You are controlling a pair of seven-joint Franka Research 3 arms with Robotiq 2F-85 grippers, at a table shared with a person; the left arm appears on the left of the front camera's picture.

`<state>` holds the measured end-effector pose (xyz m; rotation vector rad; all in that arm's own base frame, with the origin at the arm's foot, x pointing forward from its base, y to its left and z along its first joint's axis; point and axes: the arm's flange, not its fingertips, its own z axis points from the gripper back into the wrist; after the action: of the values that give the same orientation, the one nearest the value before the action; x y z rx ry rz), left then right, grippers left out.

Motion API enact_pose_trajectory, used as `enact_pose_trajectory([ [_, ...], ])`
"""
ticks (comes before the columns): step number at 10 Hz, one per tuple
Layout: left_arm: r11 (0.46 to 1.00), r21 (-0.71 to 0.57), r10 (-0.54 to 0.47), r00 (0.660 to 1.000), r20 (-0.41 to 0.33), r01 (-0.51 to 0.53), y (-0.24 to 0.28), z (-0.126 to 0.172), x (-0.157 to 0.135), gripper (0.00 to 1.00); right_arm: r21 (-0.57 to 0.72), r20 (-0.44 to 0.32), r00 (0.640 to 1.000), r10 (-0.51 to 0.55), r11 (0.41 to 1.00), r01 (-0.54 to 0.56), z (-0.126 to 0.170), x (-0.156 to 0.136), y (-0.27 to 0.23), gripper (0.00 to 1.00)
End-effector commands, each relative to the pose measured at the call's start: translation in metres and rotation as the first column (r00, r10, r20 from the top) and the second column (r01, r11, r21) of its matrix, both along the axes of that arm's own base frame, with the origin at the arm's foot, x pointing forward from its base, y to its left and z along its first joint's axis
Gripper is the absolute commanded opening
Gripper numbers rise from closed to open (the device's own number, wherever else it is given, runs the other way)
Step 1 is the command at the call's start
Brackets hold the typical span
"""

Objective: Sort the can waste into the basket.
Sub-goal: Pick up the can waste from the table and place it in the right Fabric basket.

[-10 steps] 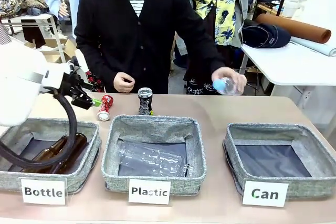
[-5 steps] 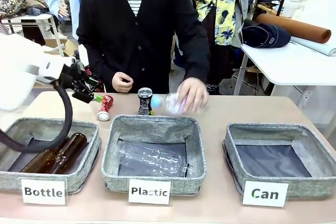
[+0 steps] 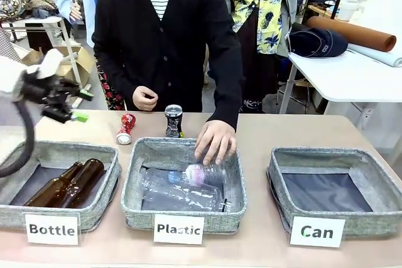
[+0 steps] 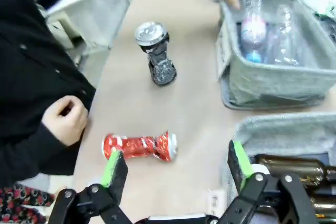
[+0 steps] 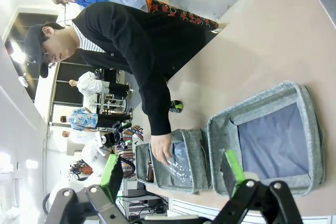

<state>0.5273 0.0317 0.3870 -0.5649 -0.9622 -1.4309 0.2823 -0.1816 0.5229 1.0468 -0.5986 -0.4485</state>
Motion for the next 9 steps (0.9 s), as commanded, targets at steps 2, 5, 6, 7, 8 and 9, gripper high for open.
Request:
enact_pose_trajectory([
  [2, 0.991, -0.133, 0.033, 0.999, 0.023, -0.030, 0.028, -0.021, -0.034, 1.00, 0.004, 0.036, 0.999, 0.005, 1.000, -0.005, 0.001, 0.002, -0.001, 1.00],
  [5, 0.990, -0.133, 0.037, 0.999, -0.004, -0.037, -0.007, -0.011, 0.004, 1.00, 0.004, 0.036, 0.999, 0.005, 1.000, -0.005, 0.001, 0.002, -0.001, 1.00],
  [6, 0.991, -0.134, 0.009, 1.000, -0.018, -0.011, -0.031, -0.007, 0.024, 1.00, 0.004, 0.036, 0.999, 0.005, 1.000, -0.005, 0.001, 0.002, -0.001, 1.00],
  [7, 0.995, -0.104, -0.012, 0.999, -0.037, 0.008, -0.064, -0.008, 0.044, 1.00, 0.004, 0.036, 0.999, 0.005, 1.000, -0.005, 0.001, 0.002, -0.001, 1.00],
  [8, 0.997, -0.075, -0.025, 0.999, -0.048, 0.021, -0.091, -0.013, 0.058, 1.00, 0.004, 0.036, 0.999, 0.005, 1.000, -0.005, 0.001, 0.002, -0.001, 1.00],
  [9, 0.999, -0.044, 0.000, 0.999, -0.053, -0.003, -0.116, -0.019, 0.067, 1.00, 0.004, 0.036, 0.999, 0.005, 1.000, -0.005, 0.001, 0.002, -0.001, 1.00],
])
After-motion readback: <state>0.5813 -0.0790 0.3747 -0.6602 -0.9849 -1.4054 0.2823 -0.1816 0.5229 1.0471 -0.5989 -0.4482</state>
